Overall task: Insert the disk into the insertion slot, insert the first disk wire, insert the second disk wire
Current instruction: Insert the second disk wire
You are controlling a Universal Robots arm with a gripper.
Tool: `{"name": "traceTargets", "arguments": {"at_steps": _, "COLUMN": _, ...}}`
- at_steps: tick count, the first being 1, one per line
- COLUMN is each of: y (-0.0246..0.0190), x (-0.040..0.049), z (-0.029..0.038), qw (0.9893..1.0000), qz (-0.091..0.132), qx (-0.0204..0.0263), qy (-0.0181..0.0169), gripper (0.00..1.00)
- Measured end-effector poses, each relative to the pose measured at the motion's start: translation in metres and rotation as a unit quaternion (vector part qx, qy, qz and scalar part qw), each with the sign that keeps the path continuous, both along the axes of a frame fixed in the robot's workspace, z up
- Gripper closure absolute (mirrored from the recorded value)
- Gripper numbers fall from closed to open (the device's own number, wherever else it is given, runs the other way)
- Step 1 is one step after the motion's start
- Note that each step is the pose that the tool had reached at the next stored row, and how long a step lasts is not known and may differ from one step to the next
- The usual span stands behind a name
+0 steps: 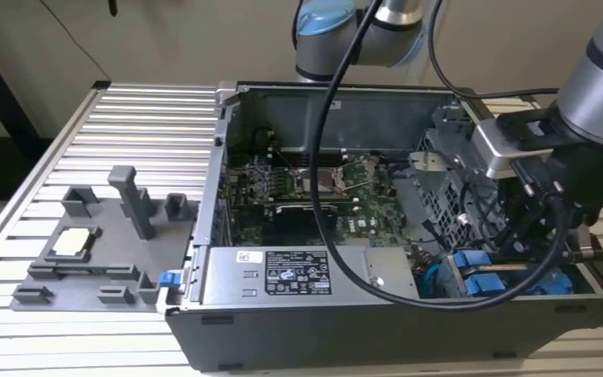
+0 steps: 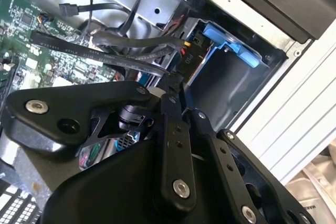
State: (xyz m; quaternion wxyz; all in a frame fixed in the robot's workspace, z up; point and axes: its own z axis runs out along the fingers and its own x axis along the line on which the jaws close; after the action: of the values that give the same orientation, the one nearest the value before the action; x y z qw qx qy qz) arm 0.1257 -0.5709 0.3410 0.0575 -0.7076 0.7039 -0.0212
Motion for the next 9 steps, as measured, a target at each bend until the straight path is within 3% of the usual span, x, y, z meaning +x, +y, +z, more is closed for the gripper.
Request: {"name": "traceTargets", "arguments": {"at_steps": 9, "y": 0.0015, "x": 0.0002, "z": -0.002, "qw": 1.0, "qz": 0.0, "qx": 0.0011, "qy": 0.0, "gripper": 0.84}}
